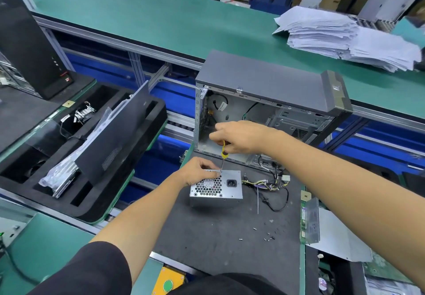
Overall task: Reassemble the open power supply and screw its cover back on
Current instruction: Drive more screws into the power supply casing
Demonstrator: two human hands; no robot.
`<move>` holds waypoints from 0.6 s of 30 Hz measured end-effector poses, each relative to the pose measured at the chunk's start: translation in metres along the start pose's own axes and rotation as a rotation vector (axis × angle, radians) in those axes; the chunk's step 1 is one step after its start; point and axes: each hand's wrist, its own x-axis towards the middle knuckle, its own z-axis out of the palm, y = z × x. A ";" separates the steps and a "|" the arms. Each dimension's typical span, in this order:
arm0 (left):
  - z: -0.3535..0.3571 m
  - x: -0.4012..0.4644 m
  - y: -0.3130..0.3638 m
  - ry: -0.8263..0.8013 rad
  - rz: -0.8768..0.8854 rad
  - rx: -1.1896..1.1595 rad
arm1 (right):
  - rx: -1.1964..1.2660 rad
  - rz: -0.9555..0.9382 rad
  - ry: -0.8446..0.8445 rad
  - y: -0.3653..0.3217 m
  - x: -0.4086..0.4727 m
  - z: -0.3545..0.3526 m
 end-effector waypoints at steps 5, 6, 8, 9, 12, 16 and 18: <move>0.000 0.000 0.000 0.000 0.001 -0.030 | -0.139 0.091 -0.011 -0.004 0.002 0.001; 0.001 0.001 0.000 0.002 0.004 -0.032 | -0.148 0.104 -0.017 -0.006 0.003 0.002; 0.001 0.001 0.000 0.003 0.005 -0.053 | -0.207 0.060 -0.024 -0.009 0.005 0.002; 0.001 0.001 0.000 0.002 0.004 -0.059 | -0.234 0.036 -0.031 -0.011 0.005 0.002; 0.001 0.002 -0.001 -0.002 0.007 -0.055 | -0.237 -0.014 -0.036 -0.014 0.005 -0.001; 0.001 0.003 -0.001 0.010 0.015 -0.050 | -0.246 -0.060 -0.086 -0.018 0.007 -0.004; 0.002 0.004 -0.002 0.011 0.013 -0.067 | -0.271 0.029 -0.079 -0.018 0.011 -0.001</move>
